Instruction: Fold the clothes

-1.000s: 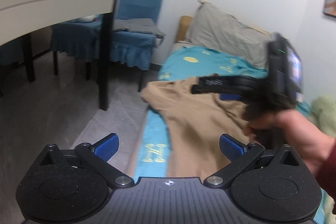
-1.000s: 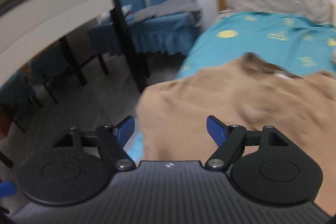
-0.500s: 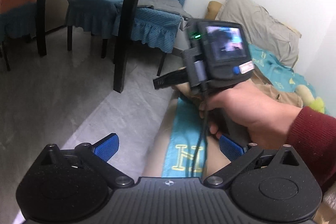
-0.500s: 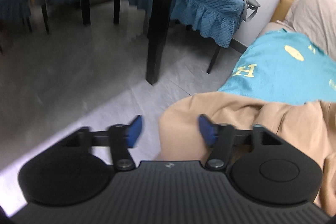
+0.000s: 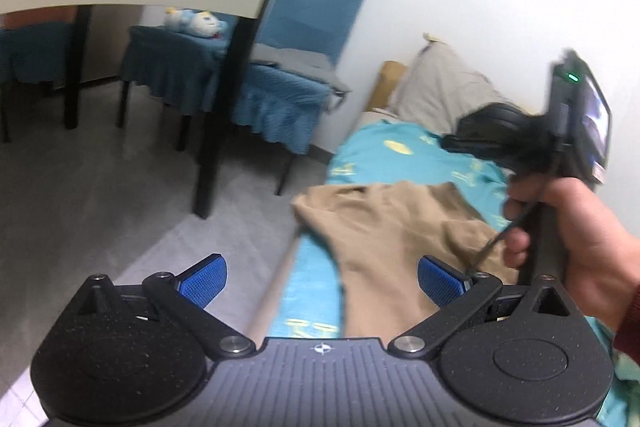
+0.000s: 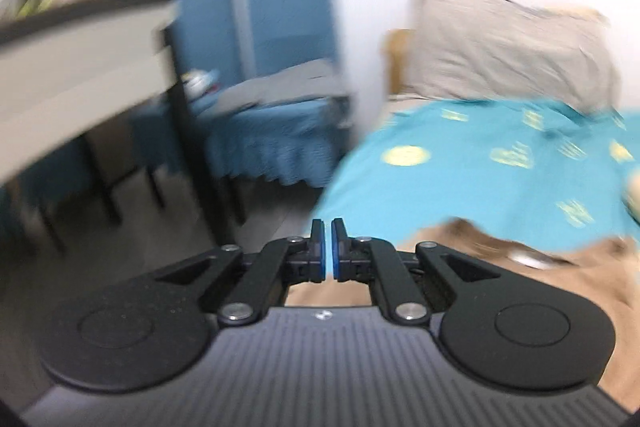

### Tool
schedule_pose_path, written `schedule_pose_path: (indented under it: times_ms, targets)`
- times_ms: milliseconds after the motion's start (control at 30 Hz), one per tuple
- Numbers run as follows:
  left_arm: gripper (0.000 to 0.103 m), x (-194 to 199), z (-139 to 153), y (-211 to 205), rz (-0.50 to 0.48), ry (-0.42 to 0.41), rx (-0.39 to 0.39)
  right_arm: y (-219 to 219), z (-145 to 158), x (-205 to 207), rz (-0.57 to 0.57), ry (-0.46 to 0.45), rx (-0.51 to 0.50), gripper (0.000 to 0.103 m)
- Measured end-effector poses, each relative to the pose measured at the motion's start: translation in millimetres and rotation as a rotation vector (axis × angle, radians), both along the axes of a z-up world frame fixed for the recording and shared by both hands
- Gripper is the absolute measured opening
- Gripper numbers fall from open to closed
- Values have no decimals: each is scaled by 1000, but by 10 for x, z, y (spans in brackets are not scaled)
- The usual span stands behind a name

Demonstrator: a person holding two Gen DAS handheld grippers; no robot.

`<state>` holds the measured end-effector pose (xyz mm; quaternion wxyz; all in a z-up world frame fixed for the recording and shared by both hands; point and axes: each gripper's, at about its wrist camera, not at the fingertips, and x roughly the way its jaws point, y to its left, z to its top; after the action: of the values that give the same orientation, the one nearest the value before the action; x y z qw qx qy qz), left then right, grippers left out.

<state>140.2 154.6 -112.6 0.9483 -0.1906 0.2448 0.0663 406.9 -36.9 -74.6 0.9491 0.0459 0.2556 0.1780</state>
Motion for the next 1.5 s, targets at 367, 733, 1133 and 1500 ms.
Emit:
schedule_pose_path:
  times_ms: [367, 733, 1133, 1500]
  targets:
    - [103, 42, -48, 88, 37, 93, -29, 385, -445, -102, 221, 136, -172, 35]
    - [103, 114, -261, 384, 139, 145, -93, 1562, -943, -75, 461, 61, -365, 80]
    - [103, 79, -234, 219, 111, 117, -38, 1084, -602, -38, 305, -30, -318, 5]
    - [103, 11, -90, -345, -76, 6, 49, -898, -364, -165, -116, 16, 44, 5]
